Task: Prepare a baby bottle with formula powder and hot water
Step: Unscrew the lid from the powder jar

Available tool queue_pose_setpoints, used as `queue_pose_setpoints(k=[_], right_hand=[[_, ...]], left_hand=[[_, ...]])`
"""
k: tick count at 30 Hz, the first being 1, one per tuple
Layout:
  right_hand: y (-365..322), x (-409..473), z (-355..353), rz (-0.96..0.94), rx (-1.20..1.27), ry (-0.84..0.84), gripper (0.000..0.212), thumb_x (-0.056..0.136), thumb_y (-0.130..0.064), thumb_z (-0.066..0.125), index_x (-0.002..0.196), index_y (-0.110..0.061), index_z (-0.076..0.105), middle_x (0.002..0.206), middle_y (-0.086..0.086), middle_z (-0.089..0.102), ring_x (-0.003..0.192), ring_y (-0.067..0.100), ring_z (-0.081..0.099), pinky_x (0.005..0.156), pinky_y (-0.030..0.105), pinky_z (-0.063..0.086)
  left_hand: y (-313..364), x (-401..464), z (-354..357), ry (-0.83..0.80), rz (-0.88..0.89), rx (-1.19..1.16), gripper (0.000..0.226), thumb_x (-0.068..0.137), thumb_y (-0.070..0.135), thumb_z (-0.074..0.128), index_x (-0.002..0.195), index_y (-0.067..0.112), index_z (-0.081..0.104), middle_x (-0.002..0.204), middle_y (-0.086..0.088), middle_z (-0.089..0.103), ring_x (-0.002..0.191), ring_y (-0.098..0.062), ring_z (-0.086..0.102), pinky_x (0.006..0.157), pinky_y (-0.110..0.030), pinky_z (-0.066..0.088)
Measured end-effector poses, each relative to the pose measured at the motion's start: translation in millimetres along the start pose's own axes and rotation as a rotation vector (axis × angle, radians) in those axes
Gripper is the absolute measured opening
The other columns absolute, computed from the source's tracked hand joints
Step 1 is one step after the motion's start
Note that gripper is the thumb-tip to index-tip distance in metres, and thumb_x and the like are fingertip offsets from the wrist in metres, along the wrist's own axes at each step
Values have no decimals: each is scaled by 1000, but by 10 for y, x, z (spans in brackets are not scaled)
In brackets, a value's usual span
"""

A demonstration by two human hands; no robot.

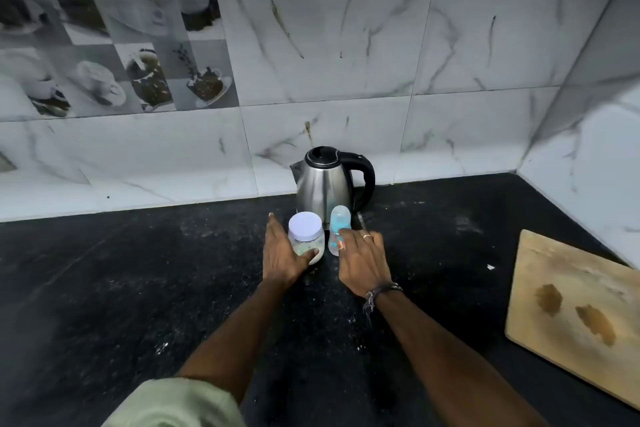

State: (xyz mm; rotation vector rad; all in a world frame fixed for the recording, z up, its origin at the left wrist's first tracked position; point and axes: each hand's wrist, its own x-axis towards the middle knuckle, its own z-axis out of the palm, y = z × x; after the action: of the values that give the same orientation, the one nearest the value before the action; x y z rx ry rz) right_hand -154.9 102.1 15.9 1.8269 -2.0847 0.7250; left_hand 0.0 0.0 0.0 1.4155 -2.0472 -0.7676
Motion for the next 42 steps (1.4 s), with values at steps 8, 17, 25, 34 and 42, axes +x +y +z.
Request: queue_pose_setpoints(k=[8,17,25,34,42], right_hand=[[77,-79,188,85,14,-71,35,85,-22,40,110,-15,63,97,2,72,83,24,63,80,41,42],[141,-144,210,123,30,-34,30,89,-21,38,104,-16,64,87,-1,71,75,23,63,77,38,38],[-54,59,-49,242,331,152,13,87,-13,55,93,-10,66,92,5,65,78,27,62,65,35,51],[-515,56,-650,257,129,-159,64,81,-75,38,102,-20,62,108,5,62,90,34,65,71,39,52],[-1175,-314,-863,188,-77,-269,83,80,-85,34,98,-9,62,112,17,60,83,38,64,62,34,33]], left_hand=[[-140,246,243,14,-248,-316,131,53,35,104,155,6,27,155,-16,48,142,-36,47,115,-54,42],[-289,350,404,0,-191,-322,104,58,29,102,144,13,46,138,-10,63,127,-31,60,105,-48,51],[-60,-233,252,14,-67,-416,95,51,39,98,132,25,50,130,5,62,118,-20,63,98,-41,55],[181,-991,-91,64,94,-342,85,54,57,85,130,38,49,123,11,55,113,-10,58,88,-27,51],[17,-1623,-240,147,111,-71,98,58,60,83,134,7,49,117,-6,59,107,-26,54,88,-39,50]])
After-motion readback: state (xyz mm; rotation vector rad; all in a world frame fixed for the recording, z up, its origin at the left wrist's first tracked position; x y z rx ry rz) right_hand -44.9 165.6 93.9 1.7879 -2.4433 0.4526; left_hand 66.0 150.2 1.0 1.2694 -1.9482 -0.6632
